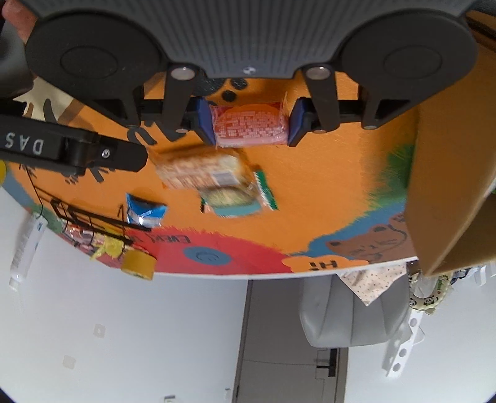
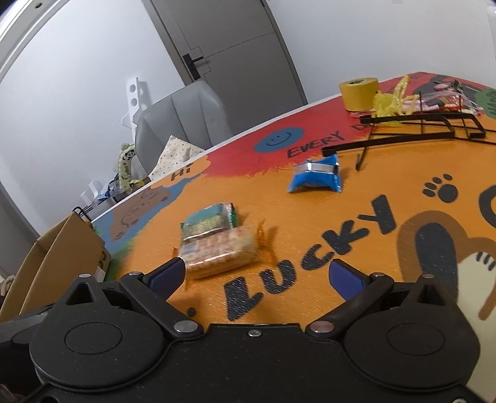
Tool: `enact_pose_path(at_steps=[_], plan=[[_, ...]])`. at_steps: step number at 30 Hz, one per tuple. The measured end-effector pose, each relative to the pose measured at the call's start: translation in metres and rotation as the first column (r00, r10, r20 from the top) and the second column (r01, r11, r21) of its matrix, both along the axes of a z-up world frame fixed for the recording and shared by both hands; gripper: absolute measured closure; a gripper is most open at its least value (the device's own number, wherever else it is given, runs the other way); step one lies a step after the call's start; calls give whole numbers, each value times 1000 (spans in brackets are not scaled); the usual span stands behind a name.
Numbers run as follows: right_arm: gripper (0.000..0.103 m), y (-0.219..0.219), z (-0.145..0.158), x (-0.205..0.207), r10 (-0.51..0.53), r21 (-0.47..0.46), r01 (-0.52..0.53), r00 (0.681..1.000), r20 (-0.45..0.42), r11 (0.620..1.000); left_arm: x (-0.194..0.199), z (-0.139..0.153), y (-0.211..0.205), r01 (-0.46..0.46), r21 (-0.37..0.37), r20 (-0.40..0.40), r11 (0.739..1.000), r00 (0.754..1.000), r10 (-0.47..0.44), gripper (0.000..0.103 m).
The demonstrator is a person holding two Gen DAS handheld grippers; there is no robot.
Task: Organize snacks
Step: 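Grasp the pink pack with the left tool while the right tool grasps the wafer pack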
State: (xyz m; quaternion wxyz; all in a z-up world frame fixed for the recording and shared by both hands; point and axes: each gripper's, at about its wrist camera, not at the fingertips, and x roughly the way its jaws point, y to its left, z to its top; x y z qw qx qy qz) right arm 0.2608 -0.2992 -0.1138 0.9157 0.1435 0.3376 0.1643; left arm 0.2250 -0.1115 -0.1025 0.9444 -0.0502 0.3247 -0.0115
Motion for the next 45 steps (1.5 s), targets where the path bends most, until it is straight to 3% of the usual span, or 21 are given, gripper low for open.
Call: enact_pose_path(at_steps=[19, 24, 39, 43, 45], plan=[[0, 32, 8, 29, 20, -39, -19, 1000, 5, 999, -9, 41, 41, -57, -68, 87, 996, 994, 63, 54], [0, 54, 5, 35, 73, -112, -73, 997, -1, 991, -8, 52, 49, -65, -80, 113, 995, 991, 73, 54], [0, 88, -15, 45, 131, -281, -133, 991, -27, 950, 0, 49, 59, -70, -94, 112, 993, 990, 80, 54], [23, 89, -13, 36, 129, -353, -125, 992, -12, 927, -3, 48, 57, -67, -92, 114, 994, 990, 77, 54], [26, 81, -10, 35, 120, -328, -120, 993, -18, 937, -5, 47, 57, -69, -97, 111, 993, 991, 80, 54]])
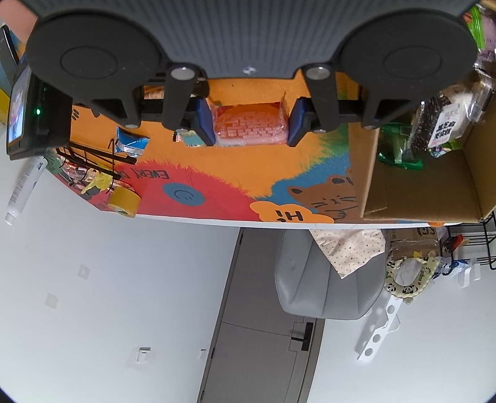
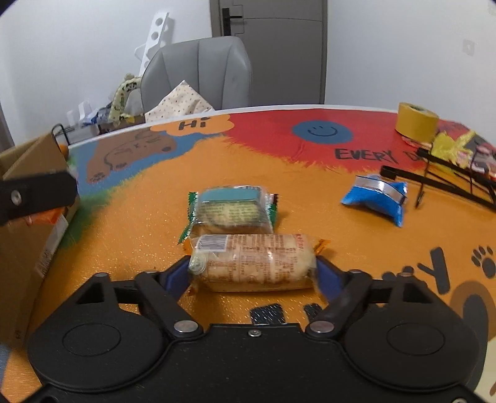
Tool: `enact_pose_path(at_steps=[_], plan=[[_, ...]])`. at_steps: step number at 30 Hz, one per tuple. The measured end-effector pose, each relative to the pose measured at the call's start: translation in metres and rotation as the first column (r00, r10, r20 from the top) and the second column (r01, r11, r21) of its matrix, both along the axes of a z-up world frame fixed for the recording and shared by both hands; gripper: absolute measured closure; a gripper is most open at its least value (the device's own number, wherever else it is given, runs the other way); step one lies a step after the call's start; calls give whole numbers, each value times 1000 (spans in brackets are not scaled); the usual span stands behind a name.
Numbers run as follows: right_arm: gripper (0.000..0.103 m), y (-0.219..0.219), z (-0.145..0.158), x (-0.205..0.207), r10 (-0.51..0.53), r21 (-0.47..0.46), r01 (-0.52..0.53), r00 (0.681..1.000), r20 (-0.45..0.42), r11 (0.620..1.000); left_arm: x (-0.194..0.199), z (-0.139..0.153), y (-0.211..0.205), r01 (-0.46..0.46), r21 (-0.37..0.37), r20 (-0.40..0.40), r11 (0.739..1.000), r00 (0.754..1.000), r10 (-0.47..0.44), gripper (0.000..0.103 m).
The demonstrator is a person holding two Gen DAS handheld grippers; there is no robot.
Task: Organize snacks
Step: 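Grasp the pink pack with the left tool while the right tool grasps the wafer pack, then carry the pink pack and wafer pack over the cardboard box with both tools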
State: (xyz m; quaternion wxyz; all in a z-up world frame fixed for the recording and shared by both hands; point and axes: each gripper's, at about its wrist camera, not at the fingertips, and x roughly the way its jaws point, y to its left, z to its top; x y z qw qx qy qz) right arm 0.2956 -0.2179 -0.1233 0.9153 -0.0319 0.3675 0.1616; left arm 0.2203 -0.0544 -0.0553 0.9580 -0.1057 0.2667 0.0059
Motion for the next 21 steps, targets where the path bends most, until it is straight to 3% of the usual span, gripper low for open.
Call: enact_pose_path(at_steps=[10, 21], plan=[[28, -26, 24, -20, -67, 53, 65, 997, 39, 996, -12, 5, -6, 9, -8, 4, 1000, 1000, -9, 54], [28, -23, 52, -46, -57, 96, 48, 993, 99, 994, -35, 28, -2, 7, -2, 54, 1000, 999, -7, 54]])
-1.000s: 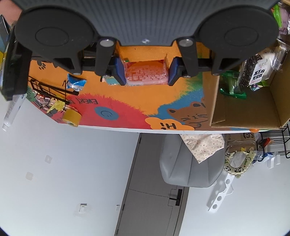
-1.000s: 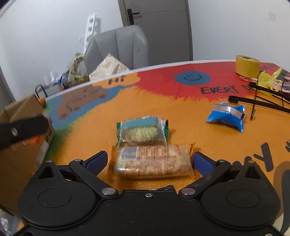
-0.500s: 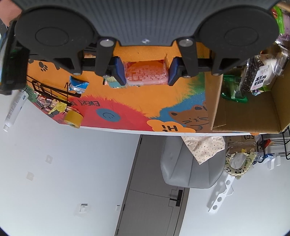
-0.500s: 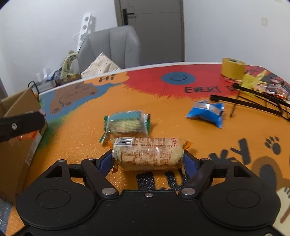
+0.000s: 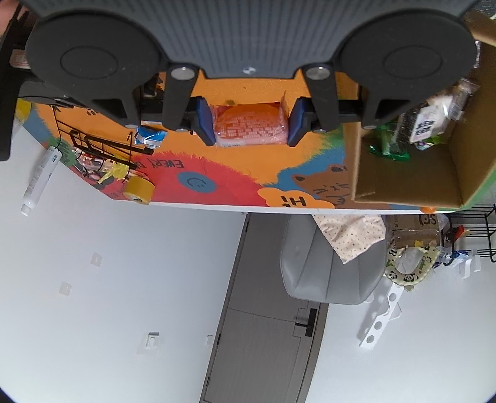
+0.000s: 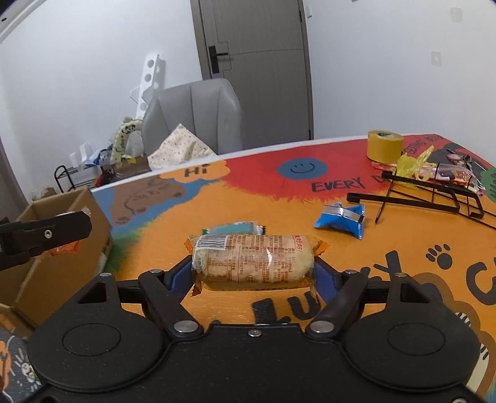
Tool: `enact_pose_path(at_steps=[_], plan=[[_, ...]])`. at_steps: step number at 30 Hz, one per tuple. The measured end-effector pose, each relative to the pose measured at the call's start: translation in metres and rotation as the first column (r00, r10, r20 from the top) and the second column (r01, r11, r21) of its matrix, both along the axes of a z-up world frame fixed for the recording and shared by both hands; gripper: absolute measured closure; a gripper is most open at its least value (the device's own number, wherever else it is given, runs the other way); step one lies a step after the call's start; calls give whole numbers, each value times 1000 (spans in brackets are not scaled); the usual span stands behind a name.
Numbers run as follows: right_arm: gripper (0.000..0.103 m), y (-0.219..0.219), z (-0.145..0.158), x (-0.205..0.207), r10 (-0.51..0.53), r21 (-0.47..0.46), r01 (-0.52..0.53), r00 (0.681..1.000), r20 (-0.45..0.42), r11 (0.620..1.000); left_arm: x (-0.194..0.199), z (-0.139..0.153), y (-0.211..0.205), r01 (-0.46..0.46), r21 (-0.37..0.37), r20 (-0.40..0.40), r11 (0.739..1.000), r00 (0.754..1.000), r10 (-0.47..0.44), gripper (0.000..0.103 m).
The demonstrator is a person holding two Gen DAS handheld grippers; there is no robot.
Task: Organize snacks
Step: 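Carry the pink pack and wafer pack over the cardboard box with both tools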
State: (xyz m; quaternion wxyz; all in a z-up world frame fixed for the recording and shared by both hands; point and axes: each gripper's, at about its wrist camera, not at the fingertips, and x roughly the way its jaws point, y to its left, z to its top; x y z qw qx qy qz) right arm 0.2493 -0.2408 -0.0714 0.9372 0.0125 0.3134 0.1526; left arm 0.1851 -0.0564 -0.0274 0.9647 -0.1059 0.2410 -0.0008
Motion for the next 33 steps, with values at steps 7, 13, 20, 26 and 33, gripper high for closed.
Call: enact_pose_path(at_steps=[7, 13, 20, 26, 33], plan=[[28, 4, 18, -17, 31, 67, -33, 999, 26, 997, -16, 12, 14, -34, 7, 24, 999, 999, 33, 54], [28, 13, 34, -28, 66, 109, -71, 997, 50, 992, -30, 21, 29, -69, 7, 43, 998, 997, 68, 54], [28, 29, 45, -35, 92, 109, -101, 993, 78, 989, -43, 28, 55, -119, 0, 55, 993, 991, 118, 54], [28, 48, 47, -35, 127, 119, -137, 988, 86, 983, -54, 35, 81, -182, -2, 66, 983, 981, 182, 54], [28, 73, 48, -36, 171, 117, -181, 981, 89, 977, -63, 33, 107, -234, -12, 56, 972, 970, 235, 54]])
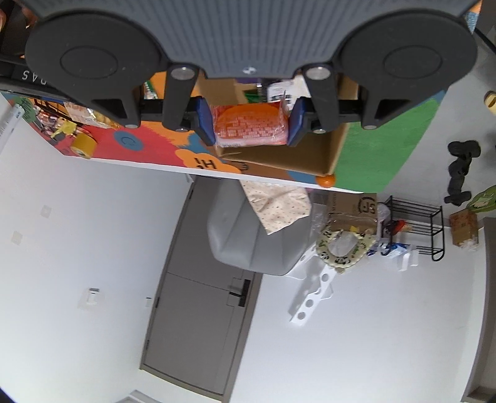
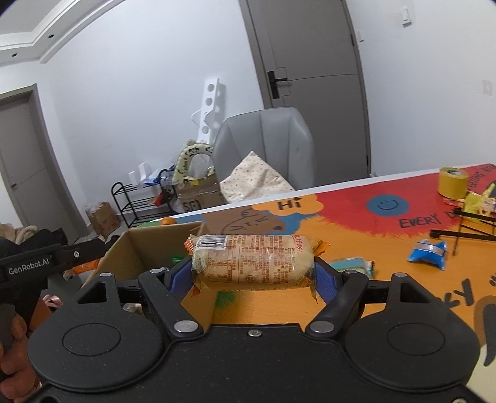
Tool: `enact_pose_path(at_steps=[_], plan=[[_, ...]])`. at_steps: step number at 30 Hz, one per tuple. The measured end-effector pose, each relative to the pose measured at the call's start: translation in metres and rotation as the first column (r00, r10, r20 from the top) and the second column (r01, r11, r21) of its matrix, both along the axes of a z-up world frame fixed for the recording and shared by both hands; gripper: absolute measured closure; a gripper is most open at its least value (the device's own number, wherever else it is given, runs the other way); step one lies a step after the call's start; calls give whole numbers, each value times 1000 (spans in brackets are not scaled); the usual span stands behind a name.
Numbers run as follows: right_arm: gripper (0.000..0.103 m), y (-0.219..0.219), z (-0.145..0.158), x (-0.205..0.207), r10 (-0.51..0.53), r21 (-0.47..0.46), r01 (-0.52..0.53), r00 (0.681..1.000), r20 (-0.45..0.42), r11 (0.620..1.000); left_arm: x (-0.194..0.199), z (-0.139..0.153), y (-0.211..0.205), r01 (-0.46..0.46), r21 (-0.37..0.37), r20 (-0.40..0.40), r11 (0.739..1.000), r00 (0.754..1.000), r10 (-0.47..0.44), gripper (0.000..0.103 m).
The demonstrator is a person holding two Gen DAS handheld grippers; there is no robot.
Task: Organize snacks
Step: 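Carry the pink pack and wafer pack over the cardboard box with both tools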
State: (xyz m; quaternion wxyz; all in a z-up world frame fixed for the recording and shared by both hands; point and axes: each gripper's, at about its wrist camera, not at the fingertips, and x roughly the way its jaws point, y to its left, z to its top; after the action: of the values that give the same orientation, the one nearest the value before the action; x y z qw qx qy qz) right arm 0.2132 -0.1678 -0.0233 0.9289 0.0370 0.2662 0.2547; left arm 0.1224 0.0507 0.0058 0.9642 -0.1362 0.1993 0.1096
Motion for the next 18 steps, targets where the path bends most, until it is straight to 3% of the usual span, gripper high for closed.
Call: enact_pose_path(at_steps=[12, 16, 18], plan=[[28, 41, 1, -2, 61, -18, -61, 998, -3, 998, -7, -9, 31, -21, -36, -52, 999, 998, 19, 52], [28, 55, 3, -7, 84, -25, -84, 996, 2, 996, -8, -15, 38, -7, -62, -82, 998, 997, 1, 42], [28, 62, 4, -8, 93, -30, -93, 996, 5, 995, -12, -15, 45, -8, -77, -74, 997, 997, 2, 32]])
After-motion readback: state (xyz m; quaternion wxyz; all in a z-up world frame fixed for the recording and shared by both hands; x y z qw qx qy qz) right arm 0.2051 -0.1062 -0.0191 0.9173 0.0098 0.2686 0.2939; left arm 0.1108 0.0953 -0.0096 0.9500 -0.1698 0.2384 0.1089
